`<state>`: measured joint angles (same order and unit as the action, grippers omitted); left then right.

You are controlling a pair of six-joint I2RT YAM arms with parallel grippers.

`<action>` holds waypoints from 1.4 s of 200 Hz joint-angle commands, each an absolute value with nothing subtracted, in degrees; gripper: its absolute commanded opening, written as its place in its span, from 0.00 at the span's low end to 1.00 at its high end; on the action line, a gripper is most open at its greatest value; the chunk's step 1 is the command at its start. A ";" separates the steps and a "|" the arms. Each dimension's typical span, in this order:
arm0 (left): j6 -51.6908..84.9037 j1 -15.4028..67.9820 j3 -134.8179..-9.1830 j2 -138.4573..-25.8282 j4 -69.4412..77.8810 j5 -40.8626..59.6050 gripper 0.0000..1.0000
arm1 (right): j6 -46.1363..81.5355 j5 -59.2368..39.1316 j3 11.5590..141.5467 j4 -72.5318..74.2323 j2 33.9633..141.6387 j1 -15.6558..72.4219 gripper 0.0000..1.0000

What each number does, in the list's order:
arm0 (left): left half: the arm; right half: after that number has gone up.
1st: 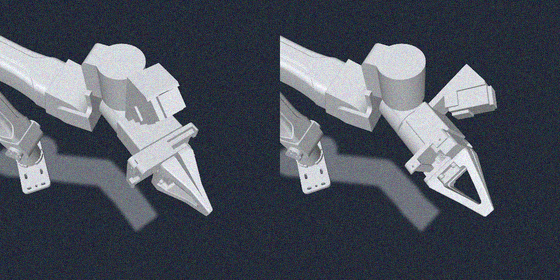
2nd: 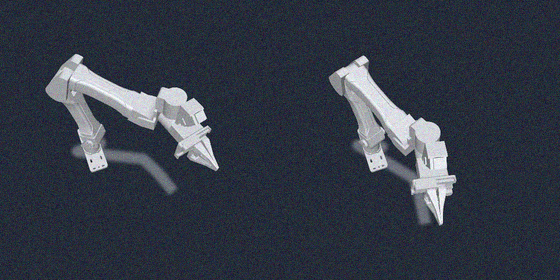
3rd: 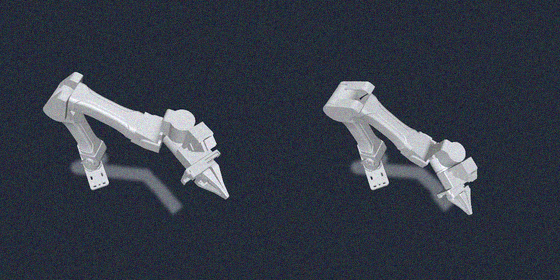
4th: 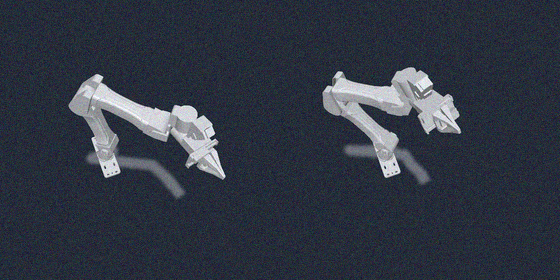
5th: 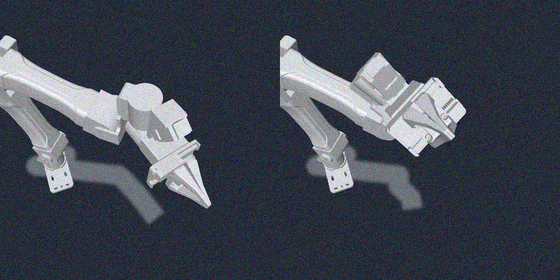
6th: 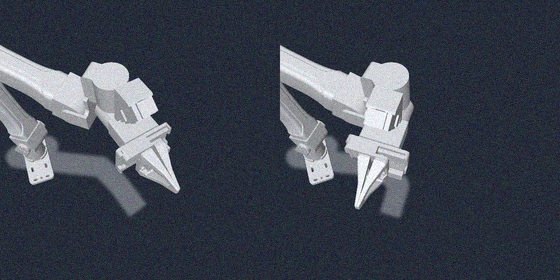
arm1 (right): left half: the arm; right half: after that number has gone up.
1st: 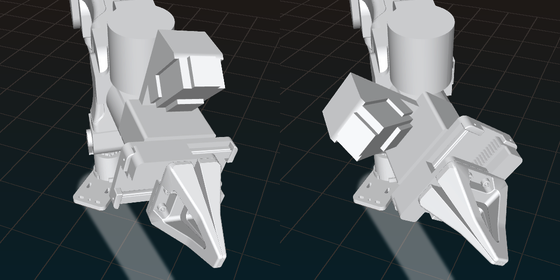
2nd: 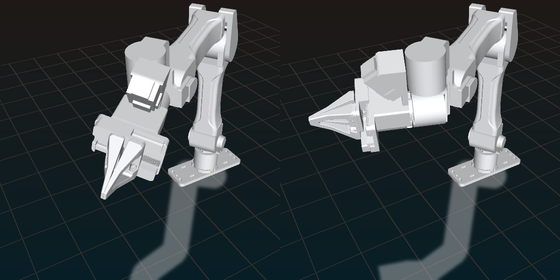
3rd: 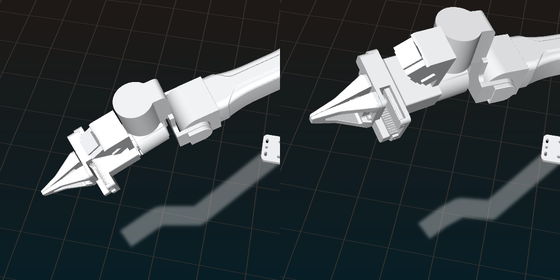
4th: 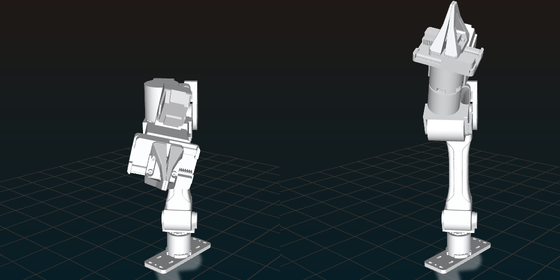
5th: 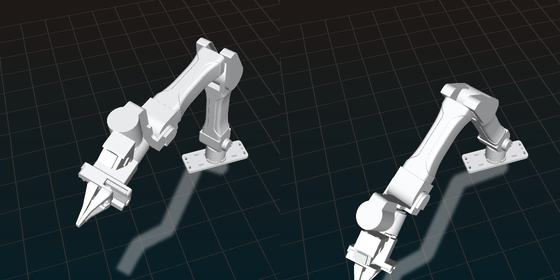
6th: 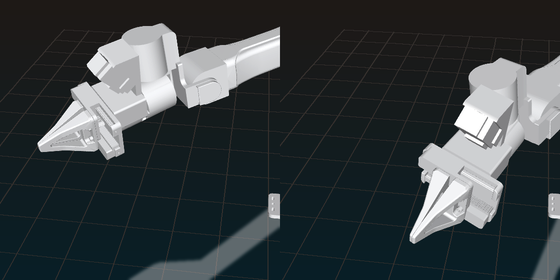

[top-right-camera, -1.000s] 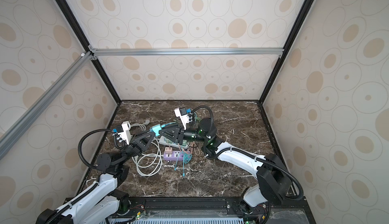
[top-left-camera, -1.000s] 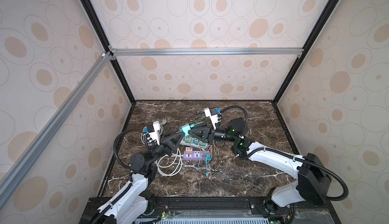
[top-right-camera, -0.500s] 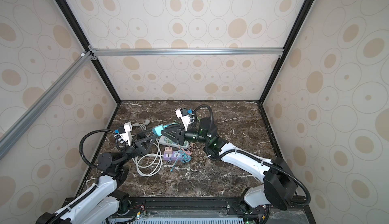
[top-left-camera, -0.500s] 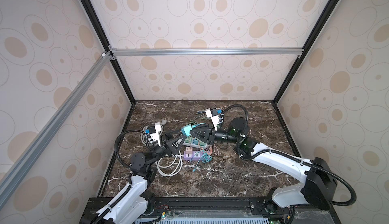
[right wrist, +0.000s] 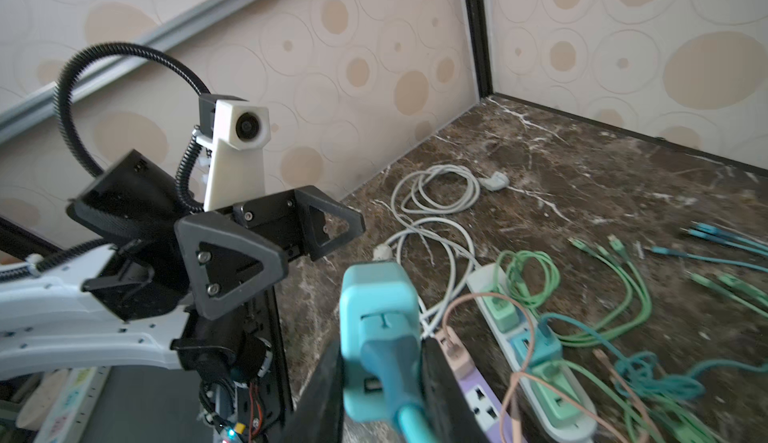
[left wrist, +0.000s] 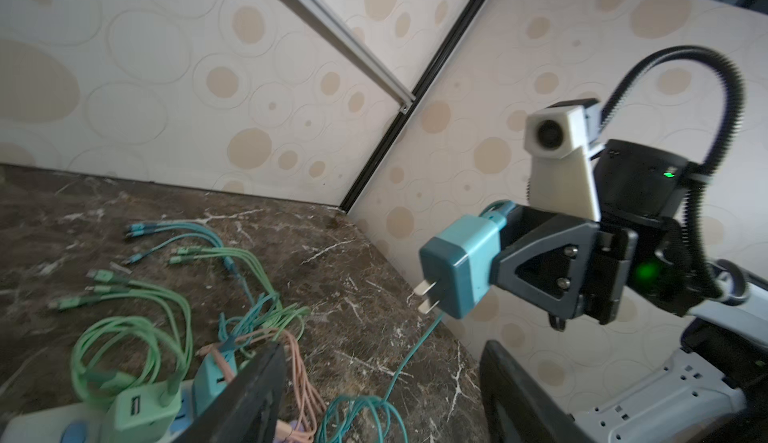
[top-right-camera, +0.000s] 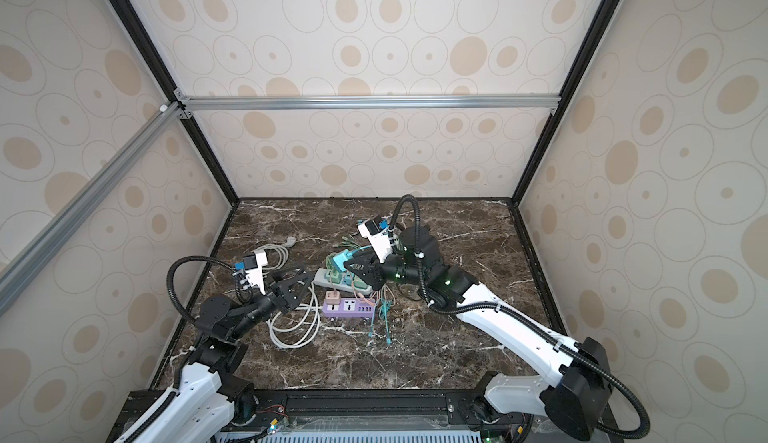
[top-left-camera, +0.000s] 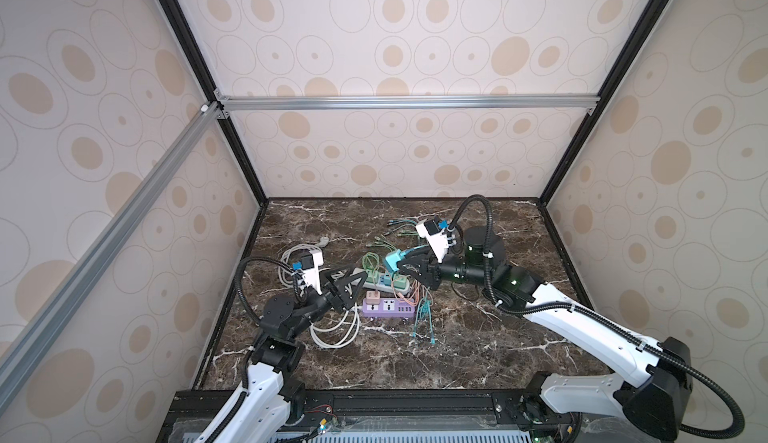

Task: Insert the plug

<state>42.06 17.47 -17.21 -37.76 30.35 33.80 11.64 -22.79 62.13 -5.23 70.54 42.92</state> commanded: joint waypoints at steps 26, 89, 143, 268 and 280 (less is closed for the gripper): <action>39.60 17.67 -16.37 -41.04 20.10 26.04 0.69 | 1.28 -17.67 64.94 -18.40 67.08 37.95 0.08; 39.75 17.53 -16.17 -45.10 12.76 17.24 0.65 | -10.57 -8.35 71.37 -30.61 71.25 37.27 0.08; 39.98 17.58 -15.57 -49.96 10.22 16.11 0.58 | -9.08 -15.08 65.58 -24.70 74.36 37.45 0.07; 38.09 17.60 -14.76 -60.87 15.67 22.31 0.48 | -11.30 -18.91 65.26 -18.97 87.42 44.78 0.06; 37.90 17.67 -14.94 -62.38 15.77 22.98 0.47 | -11.94 -18.91 65.63 -19.03 88.74 45.04 0.05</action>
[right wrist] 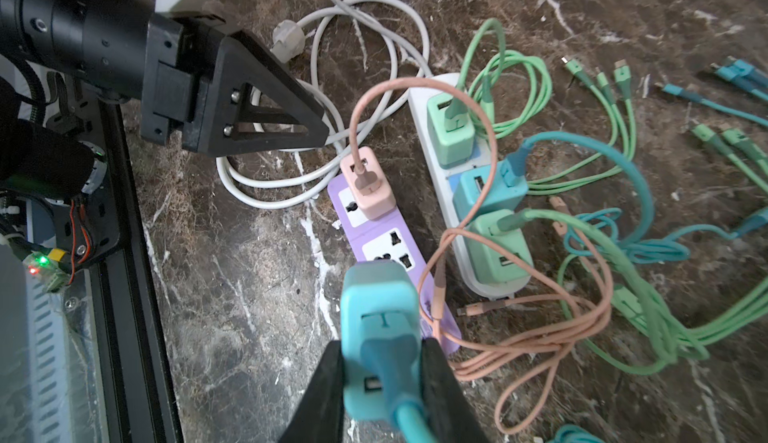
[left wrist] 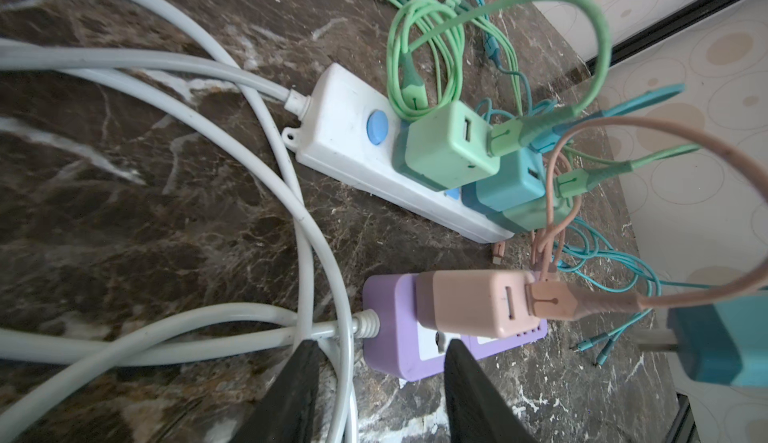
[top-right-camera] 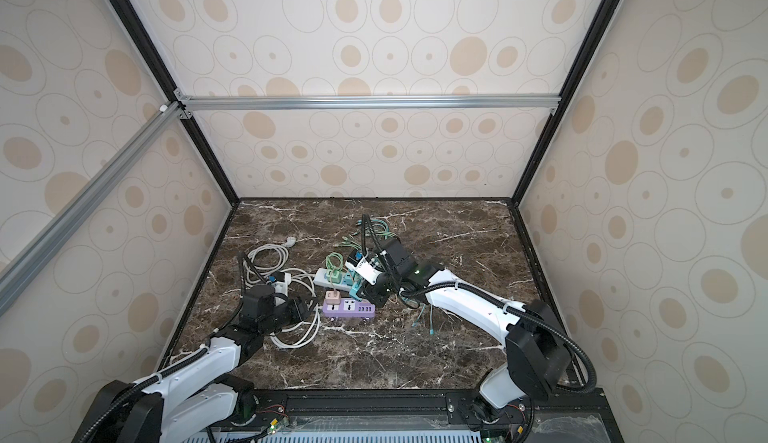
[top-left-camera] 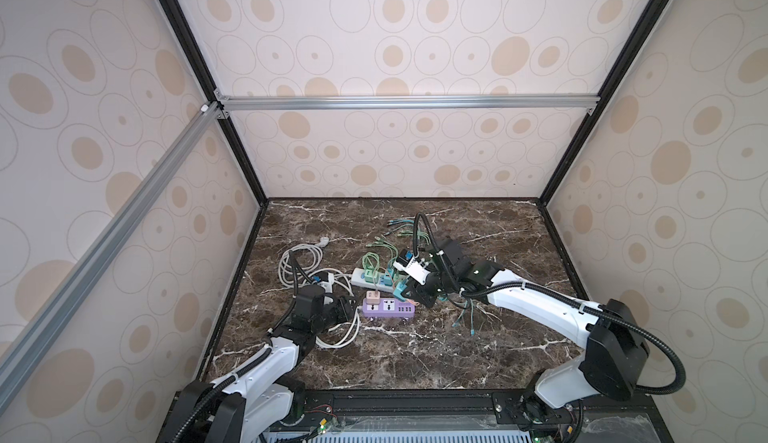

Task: Insert the plug
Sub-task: 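Lower the teal charger and press its prongs into the purple strip socket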

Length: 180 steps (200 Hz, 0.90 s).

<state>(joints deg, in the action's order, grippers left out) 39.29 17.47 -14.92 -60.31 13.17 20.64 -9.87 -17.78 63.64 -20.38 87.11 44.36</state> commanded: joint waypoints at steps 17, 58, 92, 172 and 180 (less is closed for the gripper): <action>37.69 17.66 -15.10 -64.48 18.21 23.70 0.45 | -13.20 -18.81 66.65 -19.77 90.58 45.68 0.05; 37.44 17.65 -15.99 -68.03 19.15 25.11 0.44 | -15.94 -19.29 69.13 -20.65 94.49 46.42 0.05; 37.05 17.68 -16.08 -68.71 19.34 25.75 0.44 | -18.22 -18.83 71.64 -22.40 97.66 46.67 0.04; 36.91 17.75 -16.86 -71.64 19.16 26.63 0.43 | -23.81 -16.13 75.08 -24.93 102.60 46.62 0.02; 36.78 17.81 -16.98 -72.03 18.99 26.56 0.42 | -24.38 -15.75 75.28 -25.10 102.98 46.65 0.02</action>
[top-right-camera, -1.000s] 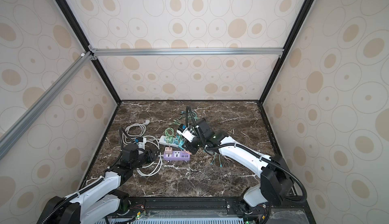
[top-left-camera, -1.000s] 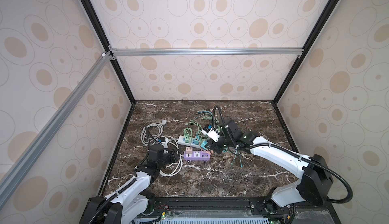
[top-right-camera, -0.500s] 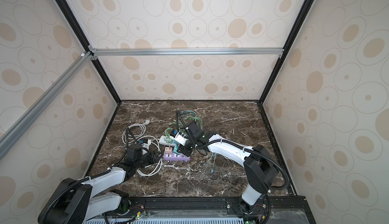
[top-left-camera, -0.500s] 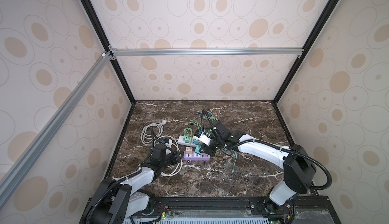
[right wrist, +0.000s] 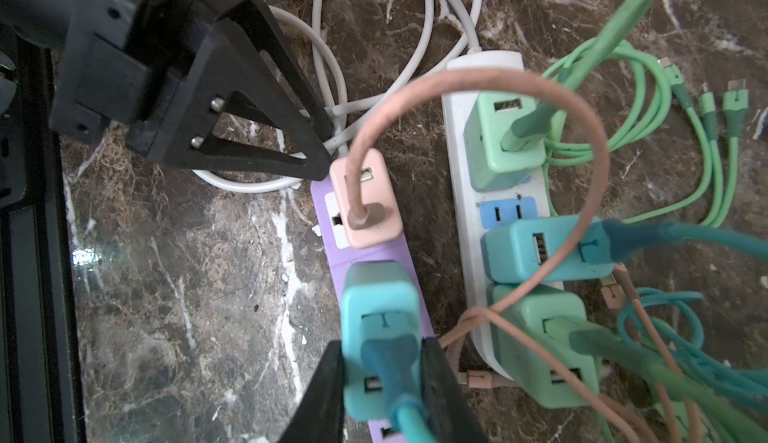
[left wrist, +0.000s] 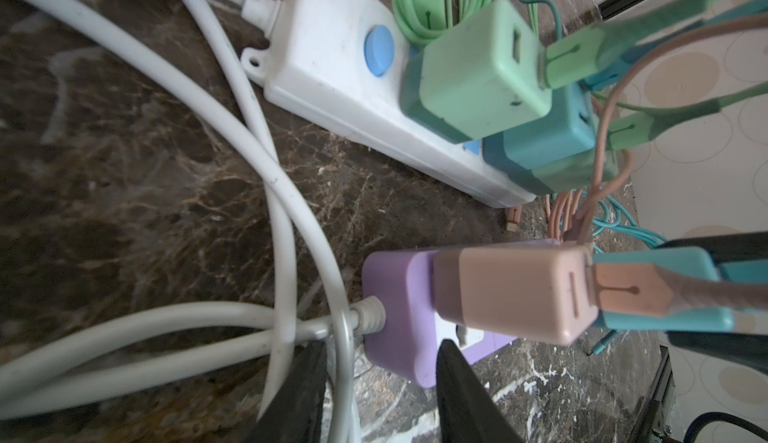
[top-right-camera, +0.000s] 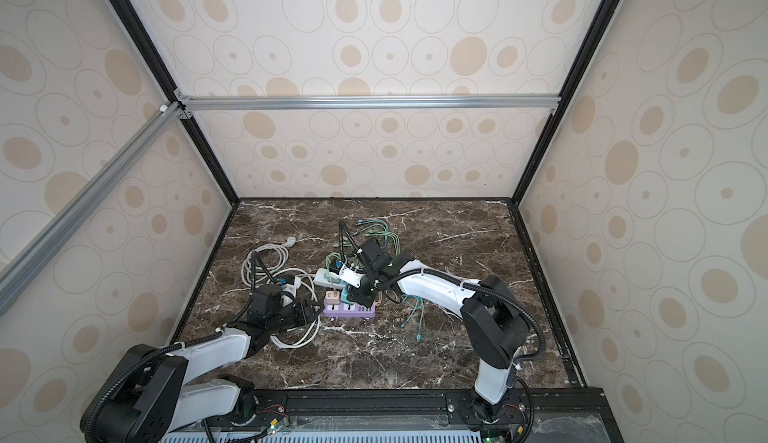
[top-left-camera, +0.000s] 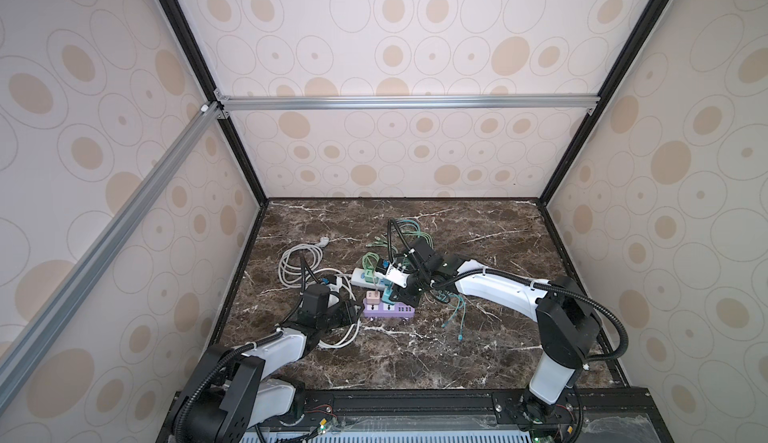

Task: Insert the plug
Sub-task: 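Lower the teal charger and press its prongs into the purple strip socket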

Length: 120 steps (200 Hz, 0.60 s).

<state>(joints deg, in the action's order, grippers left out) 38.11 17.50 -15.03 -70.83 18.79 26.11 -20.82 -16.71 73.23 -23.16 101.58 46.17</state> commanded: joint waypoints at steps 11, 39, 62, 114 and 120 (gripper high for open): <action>36.58 17.75 -17.22 -72.54 18.89 26.63 0.41 | -25.15 -15.38 75.63 -25.36 103.48 46.63 0.02; 36.61 17.75 -17.48 -73.54 19.08 26.63 0.40 | -26.57 -15.45 77.24 -26.98 104.89 46.66 0.02; 36.48 17.75 -17.75 -73.82 18.73 26.63 0.40 | -27.71 -15.30 77.56 -27.24 105.46 46.62 0.02; 36.21 17.75 -17.58 -73.91 18.02 25.93 0.39 | -31.16 -14.61 78.83 -29.27 106.43 46.71 0.02; 36.20 17.73 -17.58 -73.92 18.10 25.97 0.39 | -31.42 -14.47 79.01 -29.49 106.56 46.74 0.03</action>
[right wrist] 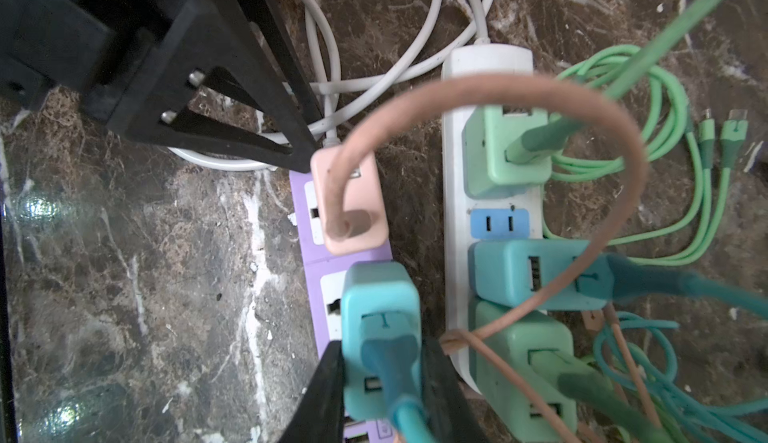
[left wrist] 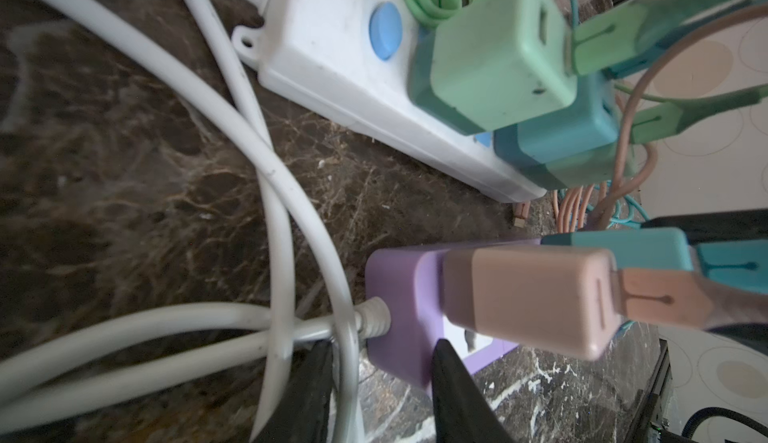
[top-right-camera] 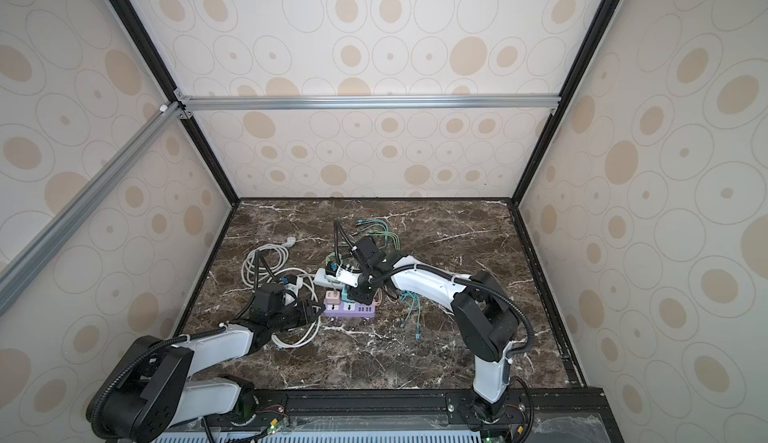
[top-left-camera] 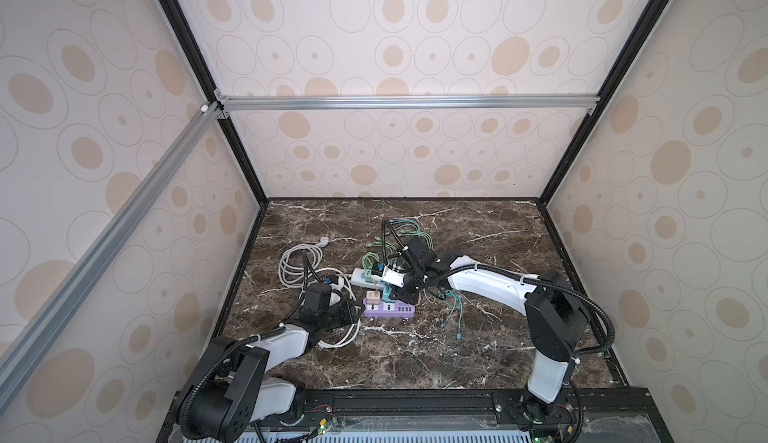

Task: Insert the plug
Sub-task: 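Lower the teal charger and press its prongs into the purple strip socket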

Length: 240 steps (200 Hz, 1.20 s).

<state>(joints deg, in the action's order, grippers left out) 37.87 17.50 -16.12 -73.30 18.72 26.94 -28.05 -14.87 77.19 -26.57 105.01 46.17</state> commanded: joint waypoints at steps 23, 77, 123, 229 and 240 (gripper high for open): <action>36.29 17.76 -17.57 -74.17 18.37 25.92 0.39 | -32.89 -14.24 79.06 -29.92 106.83 46.95 0.03; 35.97 17.75 -17.85 -73.87 17.78 25.84 0.39 | -35.68 -13.37 79.27 -29.95 107.79 47.29 0.02; 35.80 17.75 -17.58 -72.78 17.23 25.59 0.39 | -36.67 -13.00 79.55 -29.95 108.28 47.63 0.02; 36.38 17.75 -16.44 -69.59 16.46 24.78 0.39 | -38.06 -8.05 78.48 -30.23 111.04 48.13 0.00; 36.43 17.75 -16.35 -69.12 16.45 24.61 0.39 | -38.12 -7.66 78.32 -30.23 111.25 48.22 0.00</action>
<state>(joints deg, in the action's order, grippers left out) 37.47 17.54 -16.21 -70.65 17.30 25.56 -36.49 -11.42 78.74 -27.83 107.94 47.68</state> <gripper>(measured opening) 0.390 0.268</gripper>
